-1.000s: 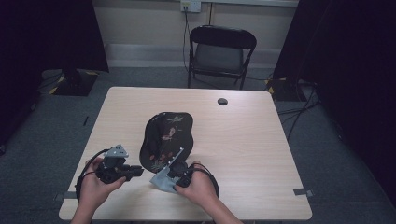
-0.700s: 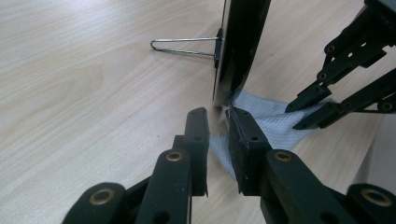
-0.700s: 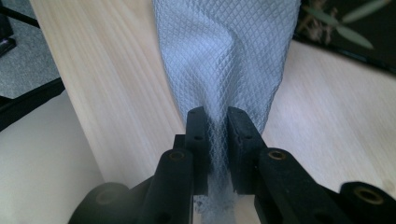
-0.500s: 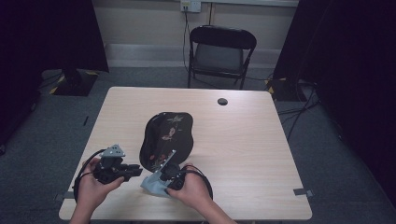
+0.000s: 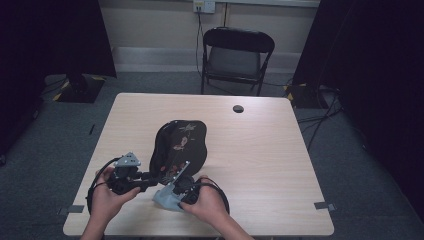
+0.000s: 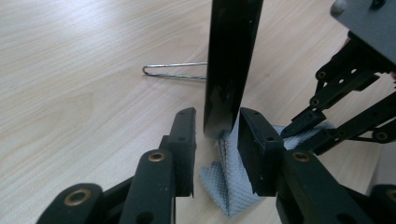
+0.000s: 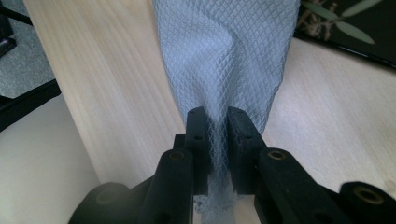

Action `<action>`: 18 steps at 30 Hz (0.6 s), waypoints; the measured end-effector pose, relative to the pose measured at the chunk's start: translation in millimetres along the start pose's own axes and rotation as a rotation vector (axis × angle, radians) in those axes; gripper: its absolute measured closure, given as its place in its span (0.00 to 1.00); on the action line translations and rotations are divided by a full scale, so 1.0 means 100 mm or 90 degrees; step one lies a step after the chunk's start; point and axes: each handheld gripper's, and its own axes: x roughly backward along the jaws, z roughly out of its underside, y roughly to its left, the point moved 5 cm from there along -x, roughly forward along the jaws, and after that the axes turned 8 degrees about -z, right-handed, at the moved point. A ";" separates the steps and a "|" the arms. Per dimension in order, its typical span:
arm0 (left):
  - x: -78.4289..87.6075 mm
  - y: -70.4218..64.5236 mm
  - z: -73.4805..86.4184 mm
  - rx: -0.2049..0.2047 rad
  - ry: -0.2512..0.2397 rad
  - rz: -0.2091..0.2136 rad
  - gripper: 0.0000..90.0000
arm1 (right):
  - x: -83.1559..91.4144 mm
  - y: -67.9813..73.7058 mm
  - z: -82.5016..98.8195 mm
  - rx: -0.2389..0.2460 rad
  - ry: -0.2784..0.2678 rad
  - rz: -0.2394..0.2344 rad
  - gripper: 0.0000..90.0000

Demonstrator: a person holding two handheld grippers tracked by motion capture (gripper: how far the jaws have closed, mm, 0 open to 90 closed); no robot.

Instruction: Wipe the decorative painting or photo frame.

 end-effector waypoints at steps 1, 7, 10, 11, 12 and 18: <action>0.00 0.00 0.00 0.000 0.000 0.000 0.75 | 0.01 -0.01 0.01 -0.001 -0.001 0.000 0.89; -0.07 -0.02 -0.03 -0.003 0.020 -0.003 0.85 | 0.04 -0.04 0.05 -0.009 -0.006 0.005 0.89; -0.08 -0.02 -0.04 0.009 0.022 0.008 0.87 | 0.06 -0.05 0.06 -0.013 -0.009 0.007 0.89; -0.08 -0.02 -0.04 0.009 0.022 0.008 0.87 | 0.06 -0.05 0.06 -0.013 -0.009 0.007 0.89; -0.09 -0.03 -0.05 0.012 0.023 0.004 0.87 | 0.07 -0.06 0.07 -0.016 -0.008 0.008 0.89; -0.15 -0.05 -0.09 0.016 0.018 0.002 0.87 | 0.08 -0.06 0.10 -0.020 -0.009 0.009 0.90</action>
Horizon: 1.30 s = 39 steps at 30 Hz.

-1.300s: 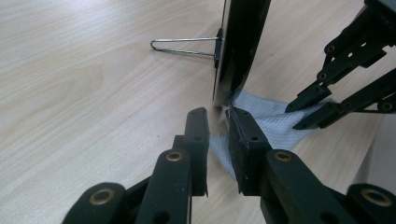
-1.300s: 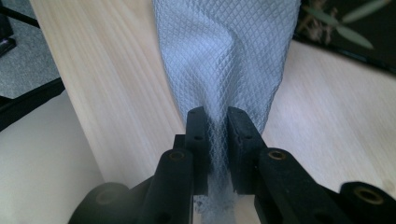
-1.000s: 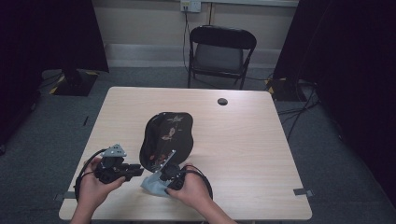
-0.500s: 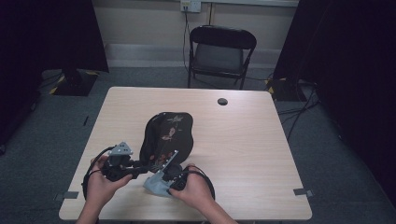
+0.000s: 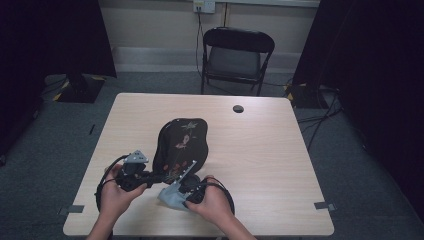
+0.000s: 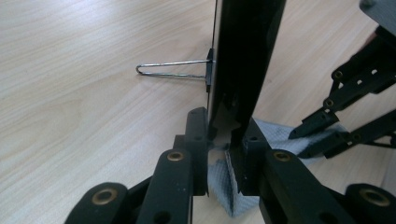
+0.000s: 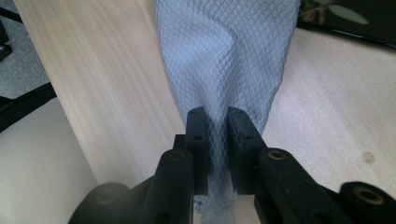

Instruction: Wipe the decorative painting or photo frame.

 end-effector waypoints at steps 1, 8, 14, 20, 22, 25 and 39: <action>-0.01 -0.01 -0.01 0.004 -0.001 -0.001 0.87 | 0.00 0.00 0.00 0.004 -0.001 0.000 0.90; -0.02 -0.01 -0.02 0.003 -0.001 -0.003 0.87 | -0.02 0.06 -0.07 0.013 -0.006 -0.010 0.90; -0.01 0.00 -0.01 0.003 -0.006 -0.003 0.87 | -0.08 0.12 -0.14 0.024 -0.005 -0.022 0.90; 0.03 0.03 0.02 0.011 -0.006 -0.010 0.82 | -0.14 0.11 -0.21 0.024 -0.005 -0.024 0.89; 0.05 0.04 0.04 0.019 -0.004 -0.008 0.80 | -0.15 0.10 -0.23 0.024 -0.008 -0.025 0.89; 0.07 0.05 0.06 0.022 -0.004 -0.012 0.77 | -0.16 0.08 -0.26 0.021 -0.007 -0.025 0.89; 0.23 0.11 0.21 0.043 -0.008 -0.020 0.65 | -0.17 -0.07 -0.35 -0.004 -0.009 -0.019 0.89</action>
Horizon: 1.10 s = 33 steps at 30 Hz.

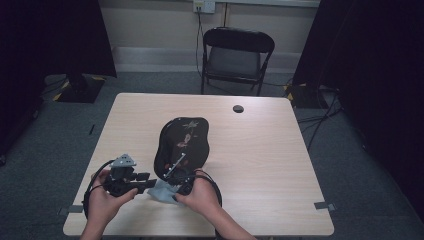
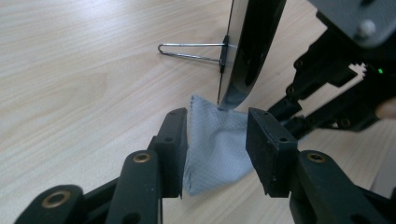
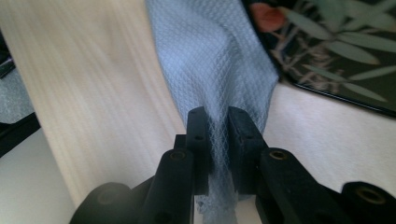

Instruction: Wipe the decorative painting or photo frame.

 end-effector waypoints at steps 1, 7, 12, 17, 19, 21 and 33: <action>0.01 0.01 0.02 0.003 -0.003 -0.003 0.64 | 0.01 -0.03 0.00 -0.006 0.000 0.002 0.89; 0.04 0.03 0.05 0.013 -0.003 -0.004 0.64 | 0.03 -0.06 0.02 -0.013 -0.002 0.003 0.89; 0.04 0.05 0.06 0.022 -0.001 -0.005 0.61 | 0.08 -0.01 -0.02 -0.003 -0.012 0.003 0.90; 0.06 0.08 0.07 0.026 0.000 -0.008 0.60 | 0.22 0.07 -0.08 0.011 -0.018 0.010 0.90; 0.06 0.08 0.07 0.026 -0.002 -0.009 0.59 | 0.28 0.10 -0.10 0.019 -0.016 0.014 0.90; 0.07 0.09 0.07 0.031 -0.006 -0.010 0.59 | 0.31 0.12 -0.11 0.025 -0.016 0.016 0.90; 0.14 0.19 0.07 0.043 -0.023 -0.019 0.54 | 0.38 0.20 -0.17 0.047 -0.015 0.019 0.90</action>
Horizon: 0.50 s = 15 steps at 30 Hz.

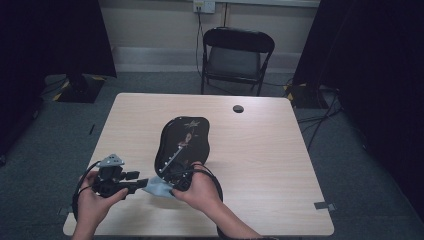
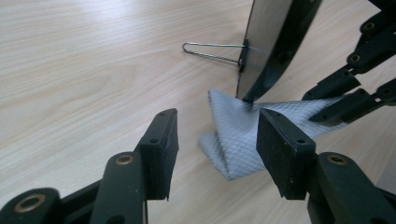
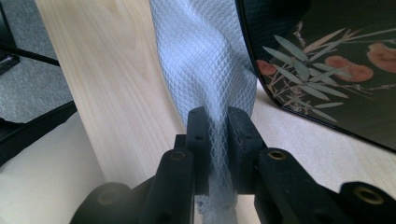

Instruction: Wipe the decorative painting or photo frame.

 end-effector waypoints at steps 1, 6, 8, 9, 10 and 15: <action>0.00 0.00 0.00 0.000 0.000 0.000 0.53 | 0.00 0.00 0.00 -0.001 0.001 0.000 0.90; 0.02 0.09 0.02 0.009 -0.004 -0.005 0.52 | 0.00 -0.01 0.00 0.005 -0.003 0.002 0.90; 0.03 0.12 0.04 0.010 -0.002 -0.004 0.51 | 0.01 -0.01 0.00 0.005 -0.005 0.002 0.90; 0.02 0.13 0.04 0.013 -0.003 -0.007 0.51 | 0.01 -0.01 -0.01 0.002 -0.004 0.002 0.90; 0.02 0.14 0.05 0.013 0.002 -0.007 0.51 | 0.02 0.01 -0.01 -0.003 -0.004 0.003 0.90; 0.01 0.22 0.11 0.024 0.010 -0.020 0.50 | 0.06 0.02 -0.04 0.004 -0.009 0.004 0.90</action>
